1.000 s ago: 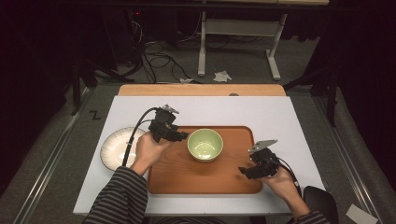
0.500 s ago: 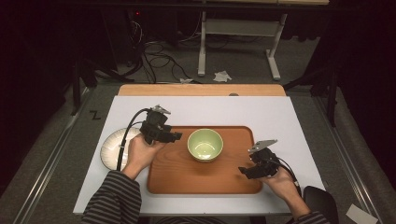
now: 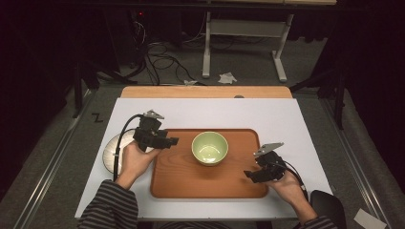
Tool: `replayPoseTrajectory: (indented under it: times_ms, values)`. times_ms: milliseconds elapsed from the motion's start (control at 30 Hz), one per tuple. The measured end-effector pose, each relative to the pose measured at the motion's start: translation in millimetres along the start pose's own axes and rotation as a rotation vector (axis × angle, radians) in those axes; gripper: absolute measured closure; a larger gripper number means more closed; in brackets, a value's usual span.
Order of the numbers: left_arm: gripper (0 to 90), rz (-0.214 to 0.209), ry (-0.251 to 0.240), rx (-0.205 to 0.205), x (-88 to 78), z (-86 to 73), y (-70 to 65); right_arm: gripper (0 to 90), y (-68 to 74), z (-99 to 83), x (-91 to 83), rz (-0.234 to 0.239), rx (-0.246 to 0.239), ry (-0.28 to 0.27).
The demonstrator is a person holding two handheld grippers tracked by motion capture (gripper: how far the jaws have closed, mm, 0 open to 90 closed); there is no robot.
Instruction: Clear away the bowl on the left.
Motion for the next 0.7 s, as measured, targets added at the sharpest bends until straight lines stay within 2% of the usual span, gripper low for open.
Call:
replayPoseTrajectory:
  times_ms: [233, 700]
  values:
    - [43.5, 0.003, 0.005, -0.011, -4.1, -8.4, 2.8, 33.0, 0.3, 0.0, 0.0, -0.002, -0.001, 0.0]
    - [43.4, 0.011, 0.001, -0.005, -11.4, -20.0, 2.9, 33.0, 0.3, 0.0, 0.0, -0.001, -0.001, 0.0]
Point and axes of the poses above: each handheld gripper's, and its own axes: x roughly forward along the jaws, z roughly out of its top, y roughly to its left, the point moved 9 cm from there along x, roughly forward along the jaws, and after that the axes turned 6 degrees about -z, right-handed, at the moved point
